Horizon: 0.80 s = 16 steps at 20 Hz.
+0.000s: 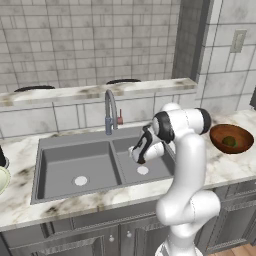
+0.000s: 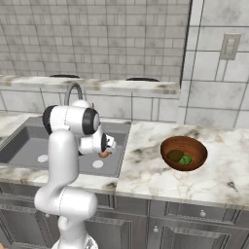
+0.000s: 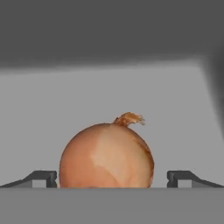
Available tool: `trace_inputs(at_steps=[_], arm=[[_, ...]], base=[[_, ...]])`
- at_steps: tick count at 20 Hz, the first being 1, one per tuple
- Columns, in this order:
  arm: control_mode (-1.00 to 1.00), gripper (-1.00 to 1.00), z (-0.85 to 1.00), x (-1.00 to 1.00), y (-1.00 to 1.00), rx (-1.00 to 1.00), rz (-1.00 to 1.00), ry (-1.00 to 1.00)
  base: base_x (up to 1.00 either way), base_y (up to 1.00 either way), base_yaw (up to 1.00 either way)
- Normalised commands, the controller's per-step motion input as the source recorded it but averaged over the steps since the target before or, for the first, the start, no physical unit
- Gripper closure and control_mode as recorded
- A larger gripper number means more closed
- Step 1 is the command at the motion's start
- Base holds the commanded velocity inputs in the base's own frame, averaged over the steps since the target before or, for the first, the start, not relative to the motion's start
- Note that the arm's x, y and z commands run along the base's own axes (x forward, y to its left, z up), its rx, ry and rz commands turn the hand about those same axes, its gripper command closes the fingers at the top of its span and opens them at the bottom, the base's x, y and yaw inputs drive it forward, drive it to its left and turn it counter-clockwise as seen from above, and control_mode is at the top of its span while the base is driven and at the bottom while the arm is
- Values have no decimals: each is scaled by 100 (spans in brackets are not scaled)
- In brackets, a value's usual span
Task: Pick the avocados from the cabinet and place them in one bowl. Pick the onion from the sink and place it in the other bowl.
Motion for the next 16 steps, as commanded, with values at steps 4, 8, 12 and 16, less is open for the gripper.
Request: trace_inputs(at_steps=[4, 8, 12, 16], arm=[[-100, -100, -23, 17, 0, 0, 1, 0], [-100, 100, -22, 10, 2, 1, 1, 1], [-100, 100, -16, 5, 3, 1, 1, 1], [-100, 100, -1, 1, 0, 0, 0, 0]], base=[[0, 0, 0], [0, 0, 0], [0, 0, 0], [0, 0, 0]])
